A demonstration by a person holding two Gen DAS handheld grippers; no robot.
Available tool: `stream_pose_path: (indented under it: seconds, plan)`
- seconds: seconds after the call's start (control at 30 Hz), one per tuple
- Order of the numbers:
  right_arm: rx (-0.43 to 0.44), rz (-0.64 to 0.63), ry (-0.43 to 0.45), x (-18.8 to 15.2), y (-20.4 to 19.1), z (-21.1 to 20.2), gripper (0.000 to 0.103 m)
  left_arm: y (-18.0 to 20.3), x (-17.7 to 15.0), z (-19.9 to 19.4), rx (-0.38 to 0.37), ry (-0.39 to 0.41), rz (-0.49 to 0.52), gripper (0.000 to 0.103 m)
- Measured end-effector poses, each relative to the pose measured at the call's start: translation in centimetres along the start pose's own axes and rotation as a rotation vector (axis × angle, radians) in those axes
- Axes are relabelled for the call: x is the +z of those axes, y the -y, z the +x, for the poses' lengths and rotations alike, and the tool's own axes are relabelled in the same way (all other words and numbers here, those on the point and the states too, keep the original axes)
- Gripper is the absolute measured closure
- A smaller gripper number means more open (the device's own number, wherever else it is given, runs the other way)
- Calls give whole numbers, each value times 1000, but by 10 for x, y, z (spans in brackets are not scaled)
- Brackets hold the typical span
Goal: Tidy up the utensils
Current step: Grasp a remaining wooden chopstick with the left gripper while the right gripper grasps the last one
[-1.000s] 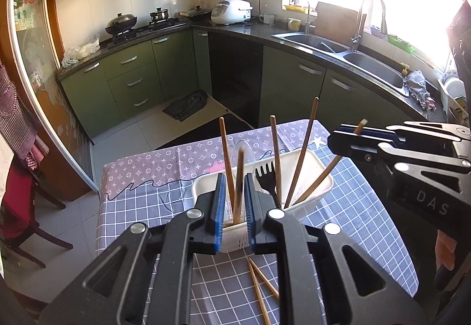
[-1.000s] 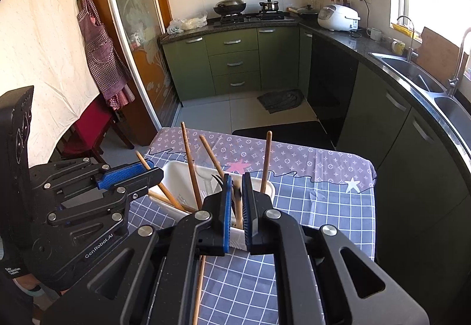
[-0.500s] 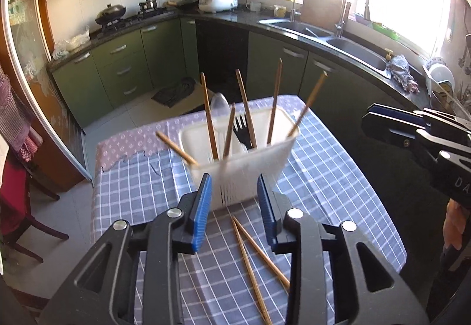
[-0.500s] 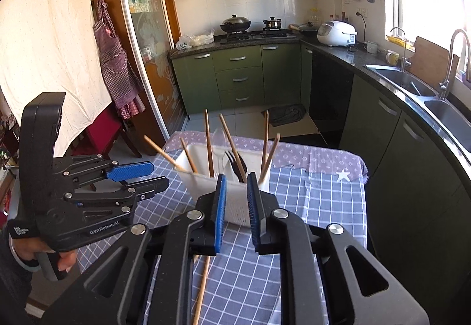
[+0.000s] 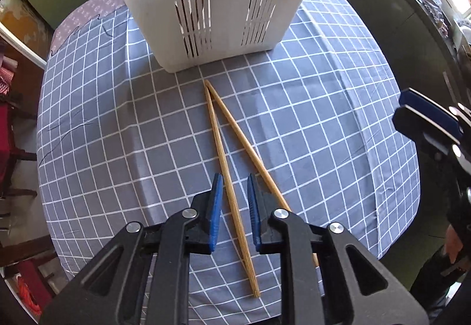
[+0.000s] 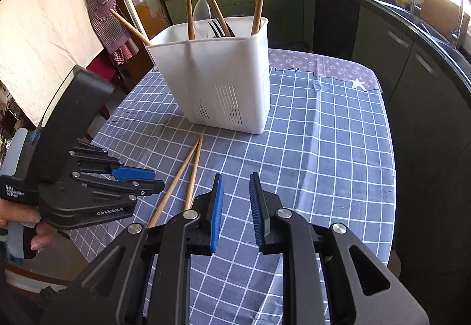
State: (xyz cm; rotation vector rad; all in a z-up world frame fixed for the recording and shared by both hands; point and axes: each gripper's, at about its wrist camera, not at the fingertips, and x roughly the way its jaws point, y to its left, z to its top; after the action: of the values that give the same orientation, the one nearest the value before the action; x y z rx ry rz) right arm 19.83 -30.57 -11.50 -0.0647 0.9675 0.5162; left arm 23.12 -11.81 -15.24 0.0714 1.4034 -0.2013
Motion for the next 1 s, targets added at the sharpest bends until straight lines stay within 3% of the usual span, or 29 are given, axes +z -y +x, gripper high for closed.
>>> stream_pose_path:
  seconds: [0.4, 0.73, 0.97, 1.0]
  plan:
    - [13, 19, -29, -11, 19, 10, 84, 1, 12, 46, 68, -113, -58, 87]
    - [19, 11, -54, -11, 19, 18, 84, 21, 17, 52, 85, -94, -18, 96]
    - [7, 1, -68, -9, 14, 20, 84, 31, 10, 28, 91, -16, 22, 96]
    - [10, 3, -72, -8, 13, 21, 80, 32, 9, 24, 89, -6, 25, 96]
